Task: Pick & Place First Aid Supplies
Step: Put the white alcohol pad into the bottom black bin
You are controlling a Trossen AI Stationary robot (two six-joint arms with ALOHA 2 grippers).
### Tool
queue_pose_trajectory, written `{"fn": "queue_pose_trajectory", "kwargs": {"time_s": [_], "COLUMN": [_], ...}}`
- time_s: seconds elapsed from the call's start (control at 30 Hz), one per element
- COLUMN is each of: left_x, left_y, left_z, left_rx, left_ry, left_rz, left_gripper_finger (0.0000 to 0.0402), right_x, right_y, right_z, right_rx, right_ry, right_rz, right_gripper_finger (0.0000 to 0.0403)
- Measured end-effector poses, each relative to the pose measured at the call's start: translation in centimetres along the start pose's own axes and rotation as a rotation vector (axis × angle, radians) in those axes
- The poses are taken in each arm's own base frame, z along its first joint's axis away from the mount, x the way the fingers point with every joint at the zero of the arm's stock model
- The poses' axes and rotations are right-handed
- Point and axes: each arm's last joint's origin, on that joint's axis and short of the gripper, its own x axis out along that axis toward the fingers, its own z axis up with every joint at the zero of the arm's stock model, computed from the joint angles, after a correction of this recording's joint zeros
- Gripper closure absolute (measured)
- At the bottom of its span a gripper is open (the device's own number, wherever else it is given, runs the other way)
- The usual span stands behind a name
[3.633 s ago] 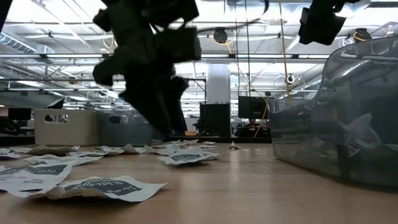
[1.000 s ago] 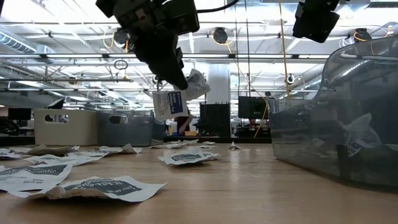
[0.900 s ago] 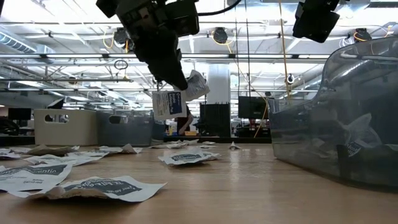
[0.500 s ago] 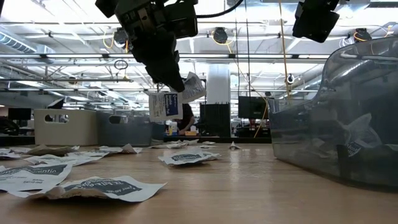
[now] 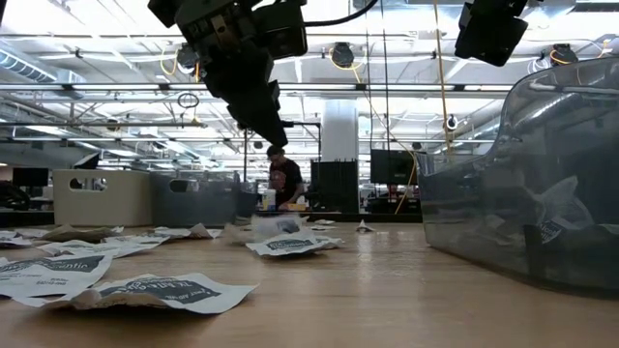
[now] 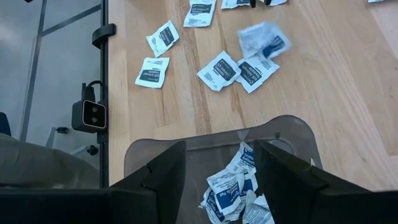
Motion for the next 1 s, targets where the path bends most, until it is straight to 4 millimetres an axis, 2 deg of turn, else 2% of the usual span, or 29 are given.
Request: {"fn": "queue_pose_trajectory", "kwargs": {"time_s": [0.17, 0.23, 0.37, 0.47, 0.73, 0.83, 1.0], "left_x": [0.0, 0.0, 0.0, 0.7, 4.0, 5.2, 6.6], "left_y": [0.0, 0.0, 0.0, 0.2, -0.8, -1.0, -0.7], "left_z": [0.0, 0.0, 0.0, -0.4, -1.4, -1.9, -2.7], "left_rx": [0.033, 0.038, 0.032, 0.004, 0.031, 0.020, -0.020], "left_ry": [0.000, 0.000, 0.004, 0.036, 0.092, 0.119, 0.152], "left_rz": [0.000, 0.000, 0.003, 0.024, 0.029, 0.072, 0.145], "left_gripper_finger": [0.0389, 0.0395, 0.0372, 0.0349, 0.0281, 0.0270, 0.0274], "right_x": [0.0, 0.0, 0.0, 0.0, 0.0, 0.0, 0.0], "right_y": [0.0, 0.0, 0.0, 0.0, 0.0, 0.1, 0.2], "right_z": [0.0, 0.0, 0.0, 0.0, 0.1, 0.2, 0.2], "right_rx": [0.000, 0.000, 0.000, 0.000, -0.006, -0.005, -0.003], "right_ry": [0.000, 0.000, 0.000, -0.001, -0.006, -0.014, -0.018], "right_rz": [0.000, 0.000, 0.000, 0.000, 0.004, 0.011, 0.016], "right_gripper_finger": [0.0222, 0.0222, 0.0222, 0.0222, 0.0222, 0.0222, 0.0222]}}
